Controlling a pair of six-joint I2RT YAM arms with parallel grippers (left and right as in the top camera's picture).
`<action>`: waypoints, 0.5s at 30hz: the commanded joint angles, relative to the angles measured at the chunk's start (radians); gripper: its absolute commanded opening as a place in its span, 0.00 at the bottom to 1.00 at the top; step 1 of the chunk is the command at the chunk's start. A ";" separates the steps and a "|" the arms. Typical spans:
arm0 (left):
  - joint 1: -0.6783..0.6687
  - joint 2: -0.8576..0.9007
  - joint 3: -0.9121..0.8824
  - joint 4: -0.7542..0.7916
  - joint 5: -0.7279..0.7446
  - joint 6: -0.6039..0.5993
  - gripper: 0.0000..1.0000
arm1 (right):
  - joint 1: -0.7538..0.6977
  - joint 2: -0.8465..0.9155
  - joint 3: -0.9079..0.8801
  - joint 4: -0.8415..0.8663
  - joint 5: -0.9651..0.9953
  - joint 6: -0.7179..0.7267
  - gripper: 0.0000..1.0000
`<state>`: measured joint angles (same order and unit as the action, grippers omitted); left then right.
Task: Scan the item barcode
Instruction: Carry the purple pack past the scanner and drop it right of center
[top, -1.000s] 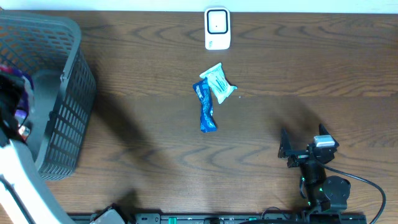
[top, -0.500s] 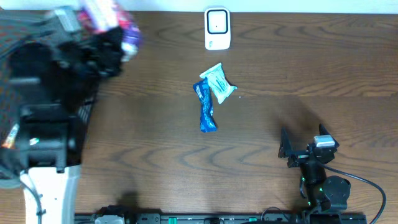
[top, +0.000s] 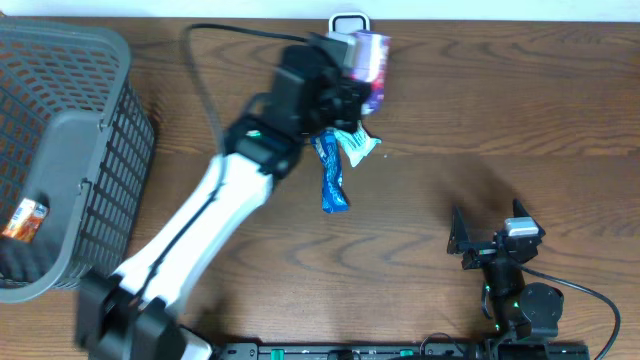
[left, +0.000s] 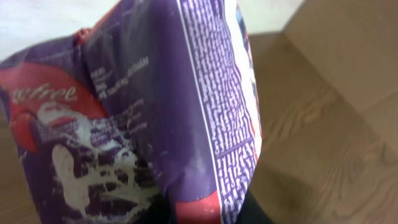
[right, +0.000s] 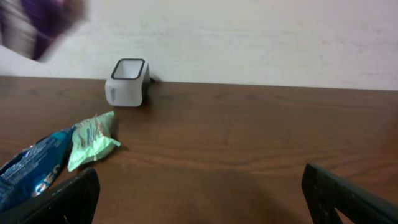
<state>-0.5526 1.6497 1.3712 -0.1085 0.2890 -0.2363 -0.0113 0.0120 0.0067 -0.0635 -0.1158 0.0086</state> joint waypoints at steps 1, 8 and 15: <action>-0.053 0.124 0.014 0.101 -0.013 0.030 0.07 | 0.001 -0.005 0.000 -0.004 -0.006 0.013 0.99; -0.140 0.320 0.014 0.224 -0.014 0.029 0.24 | 0.001 -0.005 0.000 -0.004 -0.006 0.013 0.99; -0.150 0.322 0.014 0.237 -0.014 0.029 0.83 | 0.001 -0.005 0.000 -0.004 -0.006 0.013 0.99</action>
<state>-0.7143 2.0029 1.3712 0.1146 0.2825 -0.2150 -0.0113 0.0120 0.0067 -0.0631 -0.1162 0.0086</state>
